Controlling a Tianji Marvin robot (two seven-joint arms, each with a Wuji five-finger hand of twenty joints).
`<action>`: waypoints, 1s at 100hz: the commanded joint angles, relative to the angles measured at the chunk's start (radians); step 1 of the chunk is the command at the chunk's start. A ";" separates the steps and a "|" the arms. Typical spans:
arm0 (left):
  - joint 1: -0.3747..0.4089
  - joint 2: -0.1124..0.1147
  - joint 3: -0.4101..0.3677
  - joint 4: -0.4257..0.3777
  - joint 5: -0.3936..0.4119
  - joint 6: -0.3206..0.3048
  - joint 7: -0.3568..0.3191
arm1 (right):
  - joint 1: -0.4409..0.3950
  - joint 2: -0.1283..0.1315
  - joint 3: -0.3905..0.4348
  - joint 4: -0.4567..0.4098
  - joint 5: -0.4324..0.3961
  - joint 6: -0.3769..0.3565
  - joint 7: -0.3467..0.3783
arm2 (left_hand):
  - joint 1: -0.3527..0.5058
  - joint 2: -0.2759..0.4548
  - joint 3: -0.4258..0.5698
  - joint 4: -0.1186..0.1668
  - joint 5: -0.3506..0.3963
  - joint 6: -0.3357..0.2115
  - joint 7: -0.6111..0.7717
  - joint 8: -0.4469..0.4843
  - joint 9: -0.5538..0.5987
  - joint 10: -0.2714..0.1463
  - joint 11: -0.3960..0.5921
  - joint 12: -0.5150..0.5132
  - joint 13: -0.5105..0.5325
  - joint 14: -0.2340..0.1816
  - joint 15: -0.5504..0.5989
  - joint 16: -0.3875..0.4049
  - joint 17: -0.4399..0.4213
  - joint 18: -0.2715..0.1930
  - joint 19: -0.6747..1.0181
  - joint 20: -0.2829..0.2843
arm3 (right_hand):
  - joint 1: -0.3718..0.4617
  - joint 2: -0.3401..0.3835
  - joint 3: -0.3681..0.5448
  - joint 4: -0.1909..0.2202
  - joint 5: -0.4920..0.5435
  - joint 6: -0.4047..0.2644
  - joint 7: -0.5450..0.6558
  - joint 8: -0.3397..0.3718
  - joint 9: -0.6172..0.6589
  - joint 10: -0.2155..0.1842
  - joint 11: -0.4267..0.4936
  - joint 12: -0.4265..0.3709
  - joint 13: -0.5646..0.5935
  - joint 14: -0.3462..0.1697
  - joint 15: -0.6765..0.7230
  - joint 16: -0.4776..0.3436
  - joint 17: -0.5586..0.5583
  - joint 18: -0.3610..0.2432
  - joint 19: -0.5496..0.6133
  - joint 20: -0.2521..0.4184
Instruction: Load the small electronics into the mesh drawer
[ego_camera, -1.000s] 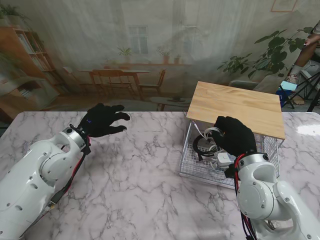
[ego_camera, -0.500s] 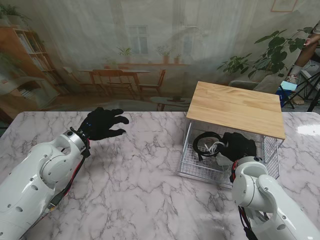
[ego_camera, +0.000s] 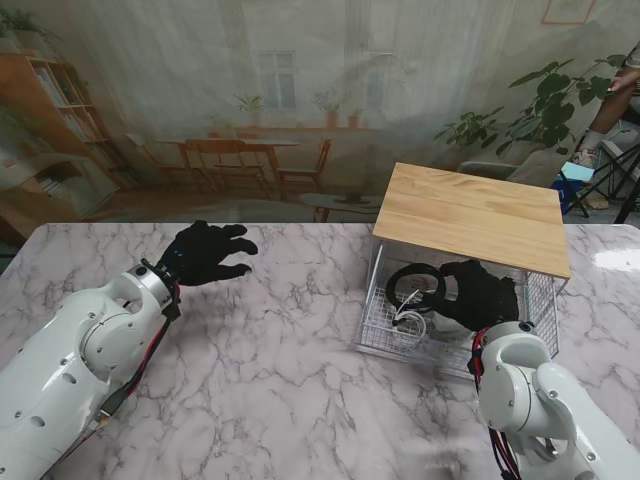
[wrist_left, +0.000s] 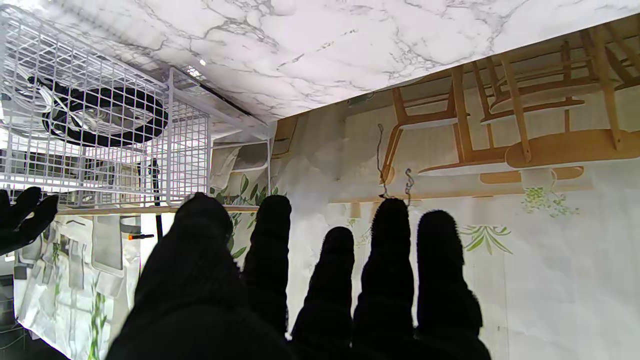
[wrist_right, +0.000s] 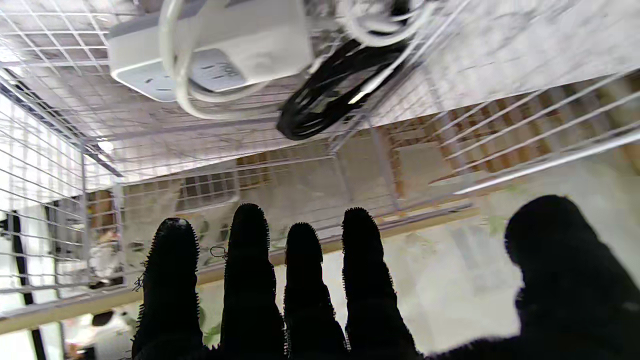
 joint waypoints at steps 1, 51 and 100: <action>-0.005 0.000 0.005 0.005 0.005 -0.002 -0.010 | -0.033 0.003 -0.009 -0.032 -0.010 -0.014 0.012 | 0.005 0.011 0.012 -0.004 0.009 0.011 0.003 0.005 0.009 0.004 -0.021 0.015 -0.027 0.014 -0.016 0.013 -0.018 0.030 -0.026 0.014 | 0.033 -0.032 -0.020 0.008 0.043 -0.017 0.010 0.011 0.034 0.007 0.044 0.020 0.041 0.011 -0.025 0.018 0.010 0.019 0.007 0.002; 0.009 0.002 -0.005 0.006 0.019 0.002 0.000 | -0.063 0.024 -0.091 -0.021 -0.087 -0.014 0.106 | 0.005 0.013 0.013 -0.004 0.009 0.013 0.003 0.005 0.012 0.003 -0.022 0.016 -0.030 0.014 -0.020 0.012 -0.023 0.035 -0.031 0.016 | 0.137 -0.145 0.146 0.008 0.126 -0.054 0.106 0.111 0.100 0.005 0.156 0.173 0.098 0.005 0.136 0.092 0.055 -0.007 0.083 0.016; 0.012 0.003 -0.003 0.009 0.025 0.006 -0.002 | 0.023 0.032 -0.158 0.080 -0.116 0.047 0.145 | 0.006 0.013 0.014 -0.004 0.009 0.011 0.004 0.005 0.010 0.002 -0.022 0.016 -0.034 0.014 -0.022 0.012 -0.024 0.035 -0.034 0.018 | 0.539 -0.106 0.255 -0.087 0.190 -0.252 0.439 -0.025 0.318 -0.054 0.206 0.243 0.245 -0.036 0.263 0.144 0.240 -0.104 0.245 0.051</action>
